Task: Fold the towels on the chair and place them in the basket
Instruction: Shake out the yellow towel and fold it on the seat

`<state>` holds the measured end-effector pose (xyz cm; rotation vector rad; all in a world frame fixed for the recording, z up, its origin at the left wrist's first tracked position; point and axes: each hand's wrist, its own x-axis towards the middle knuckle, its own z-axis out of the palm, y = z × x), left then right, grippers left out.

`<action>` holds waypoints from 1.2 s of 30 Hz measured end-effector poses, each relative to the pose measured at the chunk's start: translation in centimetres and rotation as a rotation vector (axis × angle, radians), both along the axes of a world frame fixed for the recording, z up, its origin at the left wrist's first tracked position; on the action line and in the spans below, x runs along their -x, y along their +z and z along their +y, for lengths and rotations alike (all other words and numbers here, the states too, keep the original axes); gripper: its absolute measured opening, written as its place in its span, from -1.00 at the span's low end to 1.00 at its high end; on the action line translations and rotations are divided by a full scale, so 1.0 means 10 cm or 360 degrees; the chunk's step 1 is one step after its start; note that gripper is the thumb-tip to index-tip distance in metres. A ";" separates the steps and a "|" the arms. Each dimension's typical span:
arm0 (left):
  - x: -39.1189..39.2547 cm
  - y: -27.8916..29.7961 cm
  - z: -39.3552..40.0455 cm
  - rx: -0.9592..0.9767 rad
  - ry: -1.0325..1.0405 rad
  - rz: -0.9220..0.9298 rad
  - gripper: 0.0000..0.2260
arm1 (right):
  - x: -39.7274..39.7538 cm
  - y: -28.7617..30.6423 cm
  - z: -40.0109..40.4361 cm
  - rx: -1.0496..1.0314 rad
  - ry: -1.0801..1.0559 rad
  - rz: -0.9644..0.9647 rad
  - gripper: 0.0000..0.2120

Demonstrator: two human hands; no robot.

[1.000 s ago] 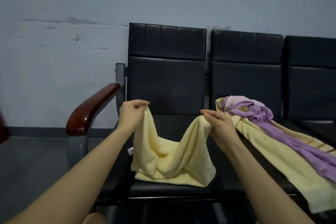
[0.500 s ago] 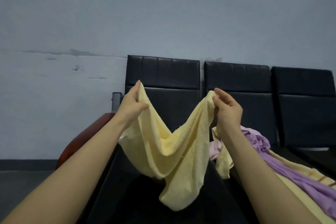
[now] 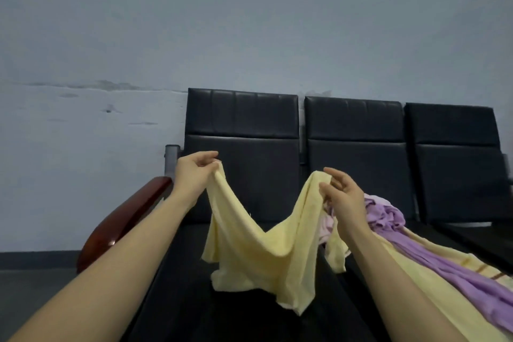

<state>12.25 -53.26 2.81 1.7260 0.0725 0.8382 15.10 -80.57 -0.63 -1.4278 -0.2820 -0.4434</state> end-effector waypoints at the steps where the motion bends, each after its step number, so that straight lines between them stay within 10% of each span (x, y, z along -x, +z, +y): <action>1: 0.00 -0.09 -0.02 0.0052 -0.0049 0.0042 -0.76 | 0.03 -0.08 0.00 -0.0018 0.0025 0.0021 -0.76; 14: 0.12 -0.25 -0.52 -0.0190 -0.0551 0.0000 -0.75 | 0.15 -0.47 0.68 0.0432 0.0487 -0.0020 -0.66; 36: 0.26 -0.82 -0.59 -0.0090 -0.0396 0.0107 -0.78 | -0.06 -0.32 0.59 -0.0215 0.0235 0.0124 -0.94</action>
